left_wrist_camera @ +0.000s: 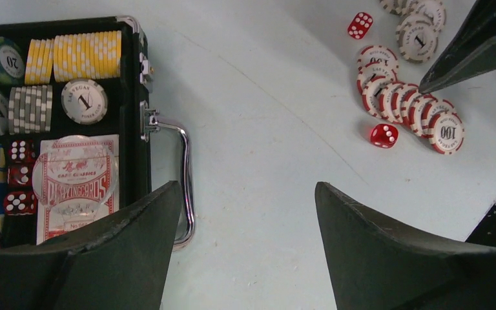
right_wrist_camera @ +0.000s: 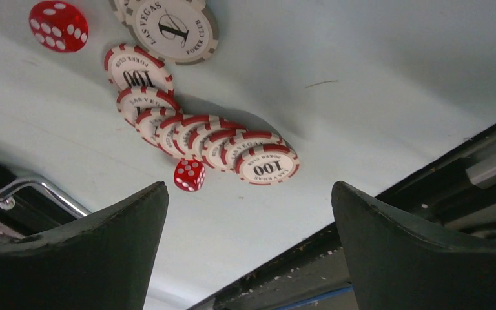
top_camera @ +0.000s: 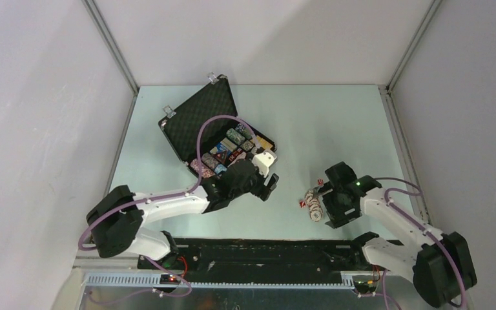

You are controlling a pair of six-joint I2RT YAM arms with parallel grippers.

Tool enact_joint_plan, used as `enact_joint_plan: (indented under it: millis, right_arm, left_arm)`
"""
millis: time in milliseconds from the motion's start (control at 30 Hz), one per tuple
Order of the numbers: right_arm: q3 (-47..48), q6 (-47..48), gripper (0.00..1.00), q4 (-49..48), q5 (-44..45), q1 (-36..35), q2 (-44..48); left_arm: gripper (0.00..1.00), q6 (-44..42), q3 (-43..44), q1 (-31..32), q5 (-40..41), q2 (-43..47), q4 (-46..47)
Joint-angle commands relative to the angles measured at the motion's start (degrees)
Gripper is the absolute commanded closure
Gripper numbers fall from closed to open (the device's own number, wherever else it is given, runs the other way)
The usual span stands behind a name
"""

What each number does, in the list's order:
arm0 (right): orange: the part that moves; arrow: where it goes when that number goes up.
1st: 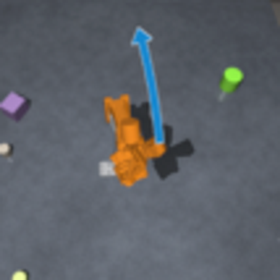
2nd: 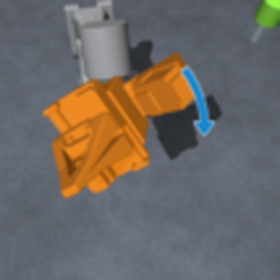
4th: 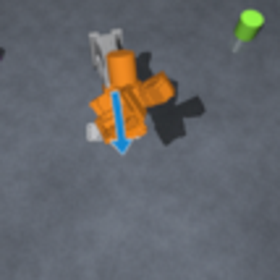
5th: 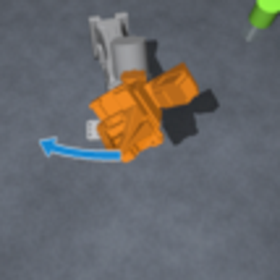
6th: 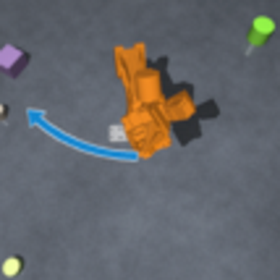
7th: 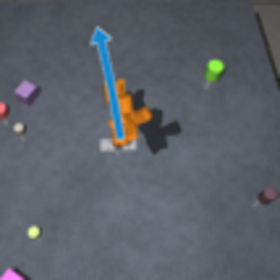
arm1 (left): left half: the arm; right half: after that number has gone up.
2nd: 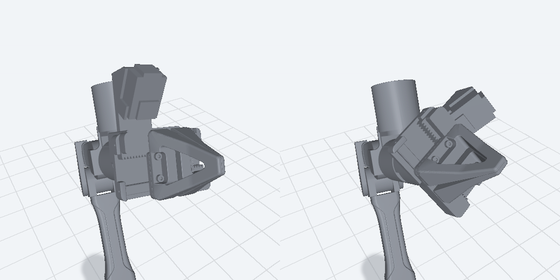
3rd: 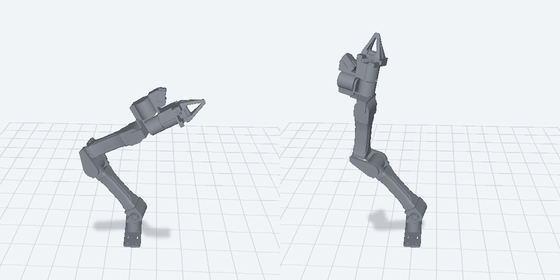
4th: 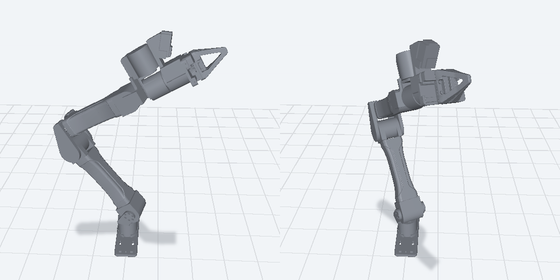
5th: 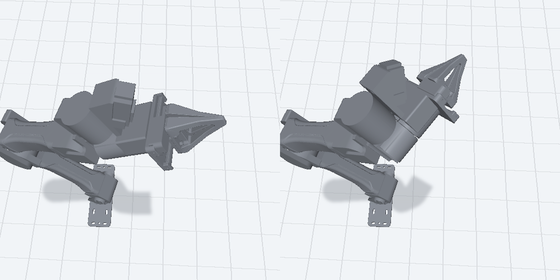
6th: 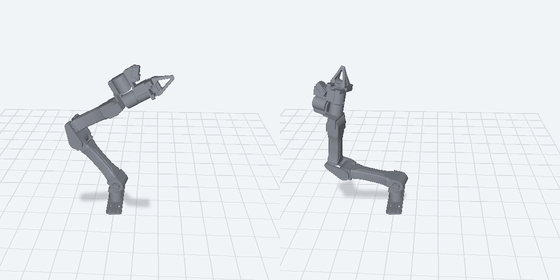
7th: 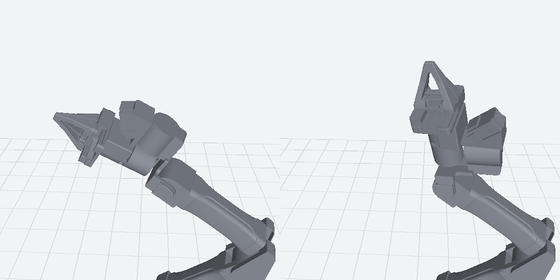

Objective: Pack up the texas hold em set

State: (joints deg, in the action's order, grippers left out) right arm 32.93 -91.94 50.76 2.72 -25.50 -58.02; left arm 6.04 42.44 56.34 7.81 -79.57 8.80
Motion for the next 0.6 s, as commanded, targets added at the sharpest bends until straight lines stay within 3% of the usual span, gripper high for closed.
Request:
enact_joint_plan:
  millis: [0, 567]
  right_arm:
    - [0.24, -4.40, 0.01, -4.20, 0.74, -0.39, -3.53]
    - [8.64, -5.12, 0.00, -0.13, 3.50, -1.20, -16.44]
  left_arm:
    - [0.17, 0.49, -0.37, -0.17, 2.08, 2.40, 5.20]
    - [0.17, 0.81, -1.67, -0.17, 1.65, 5.00, 5.78]
